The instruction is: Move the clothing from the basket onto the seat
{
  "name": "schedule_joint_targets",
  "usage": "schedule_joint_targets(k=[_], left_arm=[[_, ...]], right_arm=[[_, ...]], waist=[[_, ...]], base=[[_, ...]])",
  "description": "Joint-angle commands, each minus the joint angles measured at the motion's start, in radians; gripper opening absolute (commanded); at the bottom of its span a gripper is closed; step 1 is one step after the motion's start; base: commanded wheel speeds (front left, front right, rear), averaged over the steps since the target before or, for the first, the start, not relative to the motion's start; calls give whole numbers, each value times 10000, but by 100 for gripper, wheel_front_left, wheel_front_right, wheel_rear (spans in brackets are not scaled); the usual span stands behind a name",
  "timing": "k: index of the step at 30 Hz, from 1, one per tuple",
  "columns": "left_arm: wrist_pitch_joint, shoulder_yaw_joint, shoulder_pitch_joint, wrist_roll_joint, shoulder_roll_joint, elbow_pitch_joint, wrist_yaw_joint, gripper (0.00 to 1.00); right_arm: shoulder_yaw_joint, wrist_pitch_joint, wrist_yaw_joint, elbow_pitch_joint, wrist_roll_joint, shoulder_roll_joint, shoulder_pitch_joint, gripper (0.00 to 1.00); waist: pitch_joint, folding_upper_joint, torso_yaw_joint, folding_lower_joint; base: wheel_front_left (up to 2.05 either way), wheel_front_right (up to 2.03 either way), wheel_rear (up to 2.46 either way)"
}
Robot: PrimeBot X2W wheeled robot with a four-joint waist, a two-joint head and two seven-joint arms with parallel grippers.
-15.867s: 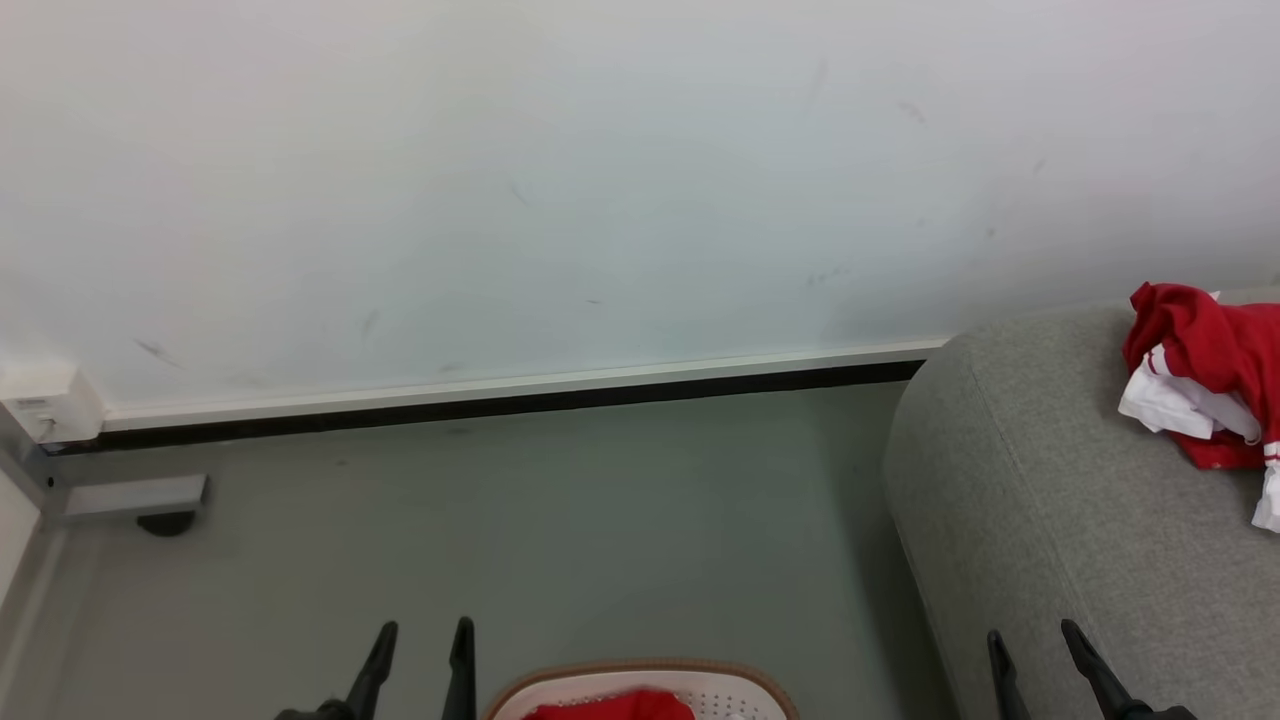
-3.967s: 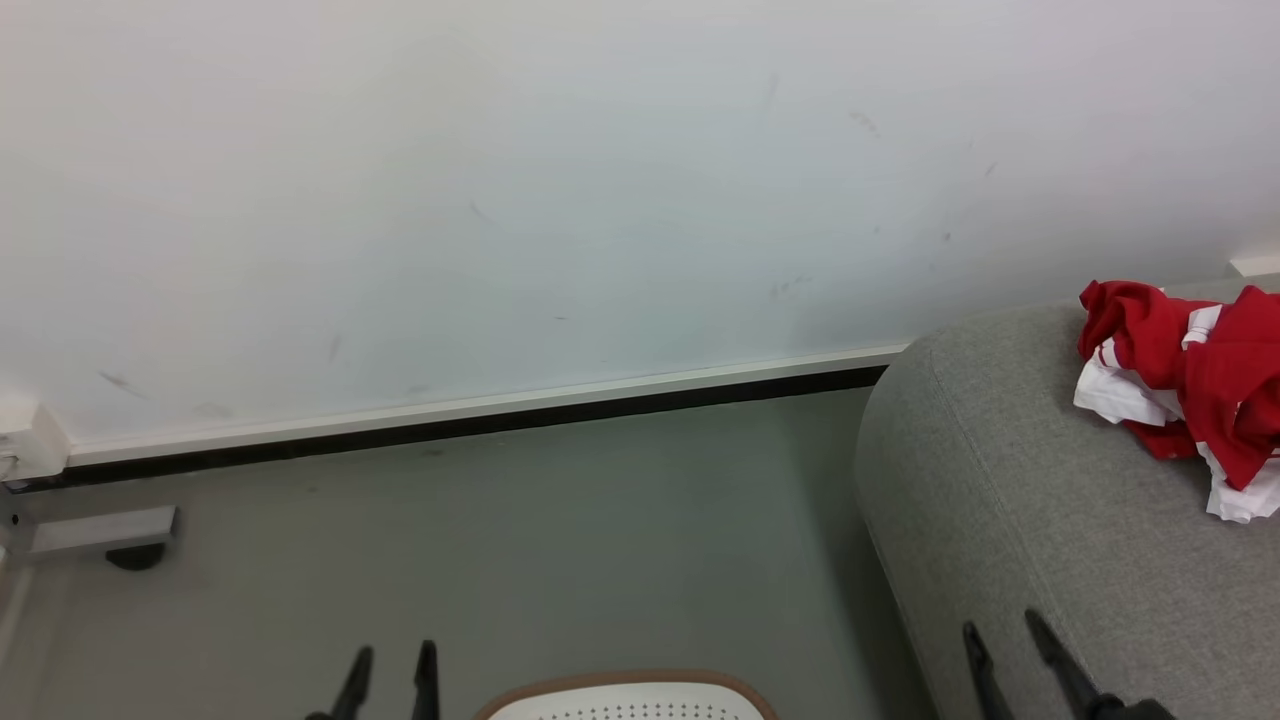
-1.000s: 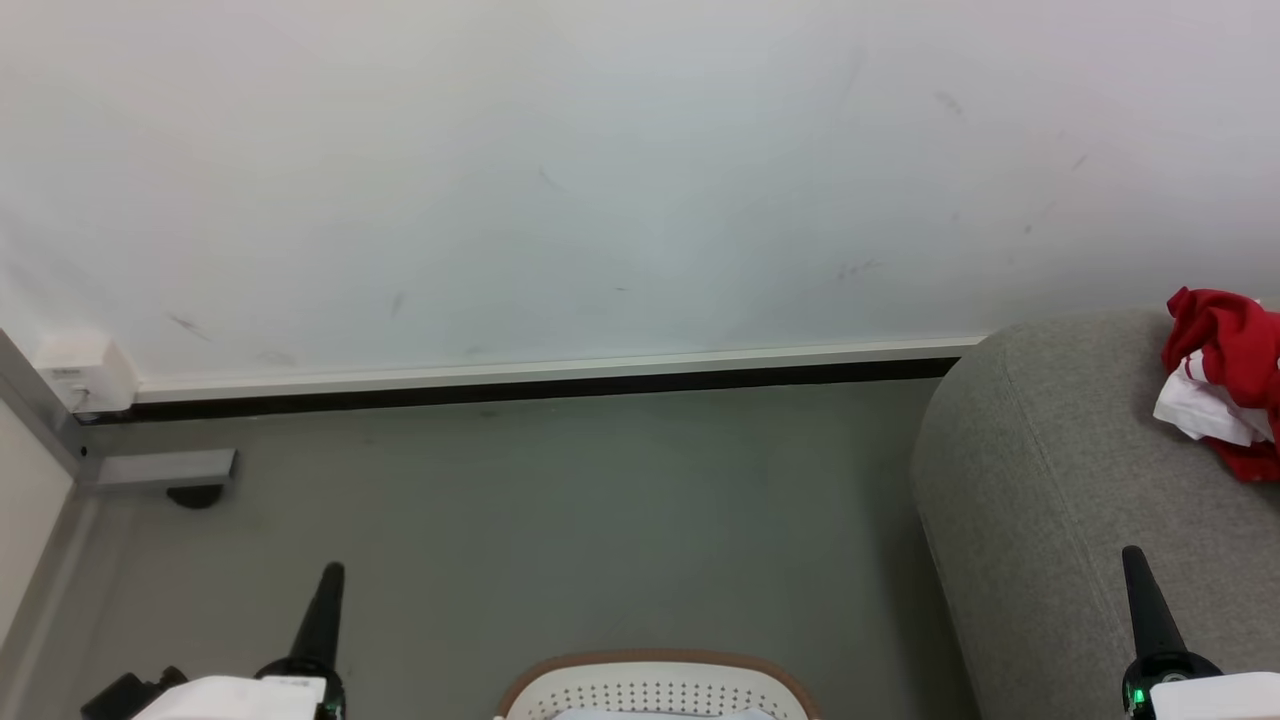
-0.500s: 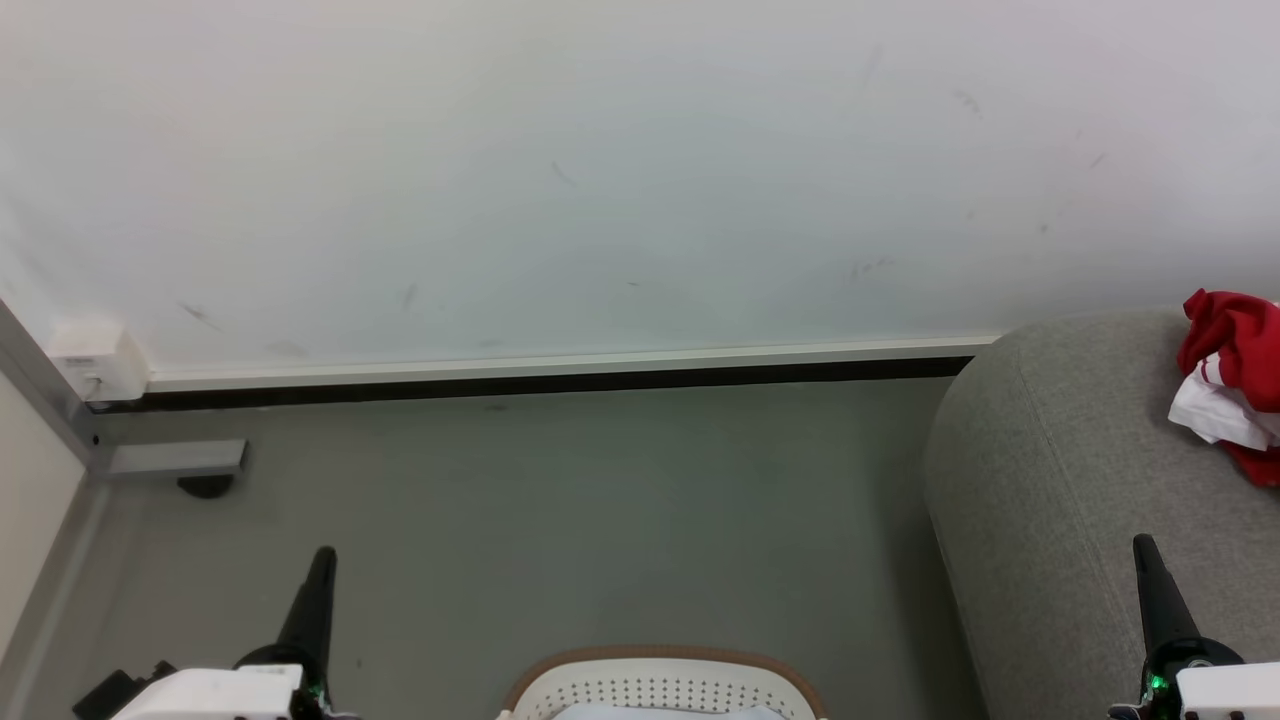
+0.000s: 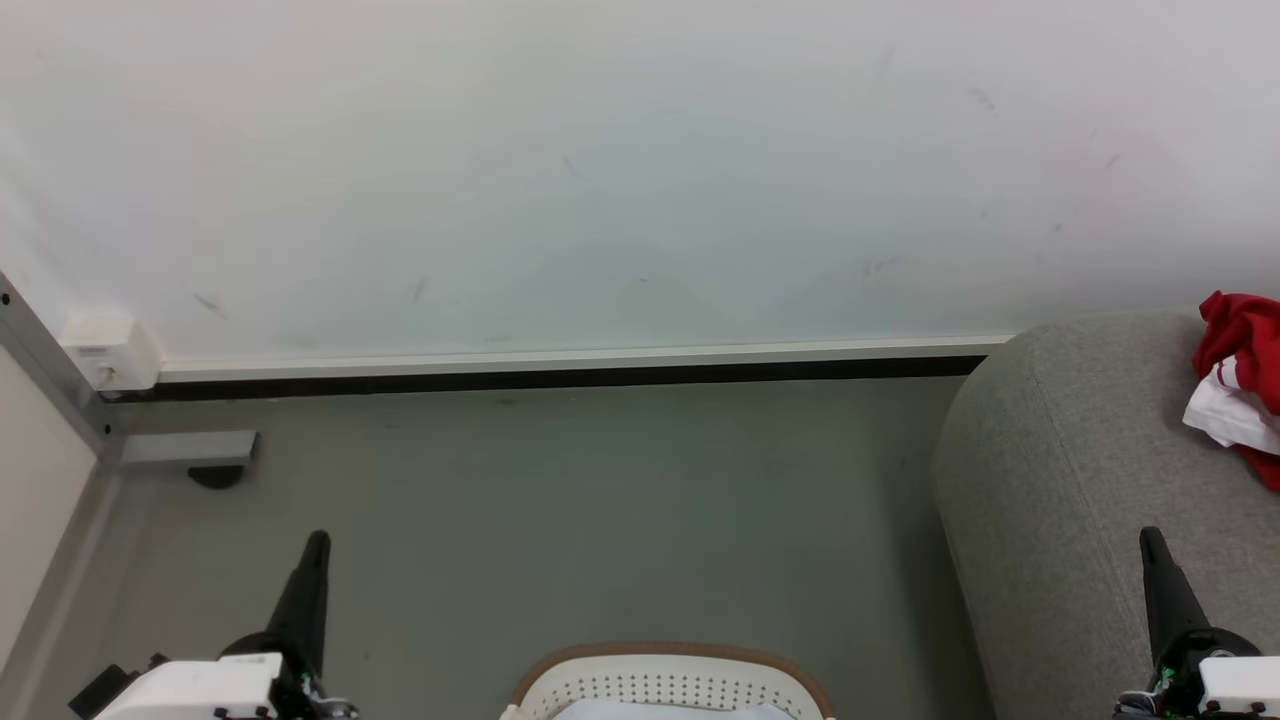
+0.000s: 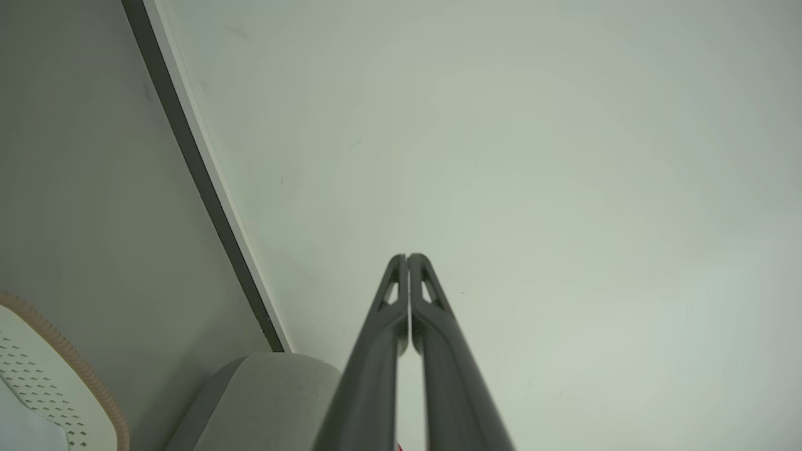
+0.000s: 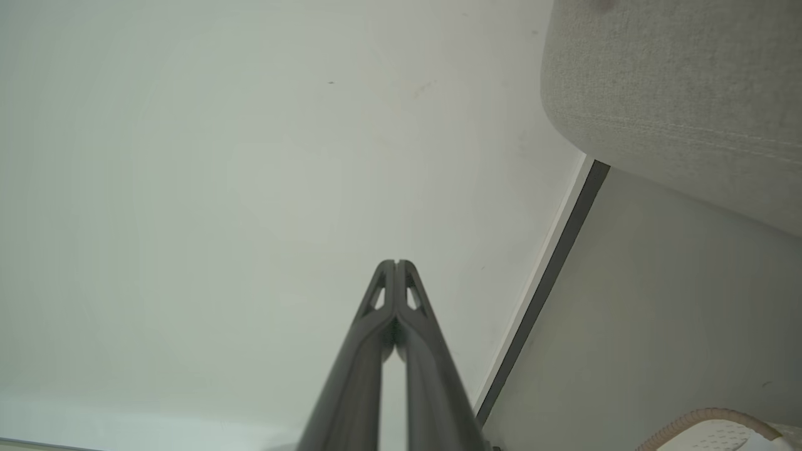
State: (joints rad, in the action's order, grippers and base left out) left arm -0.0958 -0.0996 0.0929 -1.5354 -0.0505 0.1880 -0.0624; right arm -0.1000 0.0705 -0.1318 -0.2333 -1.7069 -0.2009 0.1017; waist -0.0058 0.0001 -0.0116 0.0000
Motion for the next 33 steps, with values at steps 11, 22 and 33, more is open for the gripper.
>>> schedule_joint_targets(k=[11,22,33], left_arm=[[-215,-198,190,-827,-1,-74,-126,0],[-214,-194,181,-825,-2,-71,-126,0],[-214,-194,180,-824,-2,-74,-125,0]], right_arm=[[-108,-63,21,99,-1043,-249,191,0],[-202,48,21,128,-1139,-339,187,0],[-304,117,21,154,-1226,-410,189,0]], waist=[[46,-1,115,0],[47,-1,115,0],[48,-1,115,0]], base=[[0,0,0],[0,0,0],[0,0,0]])
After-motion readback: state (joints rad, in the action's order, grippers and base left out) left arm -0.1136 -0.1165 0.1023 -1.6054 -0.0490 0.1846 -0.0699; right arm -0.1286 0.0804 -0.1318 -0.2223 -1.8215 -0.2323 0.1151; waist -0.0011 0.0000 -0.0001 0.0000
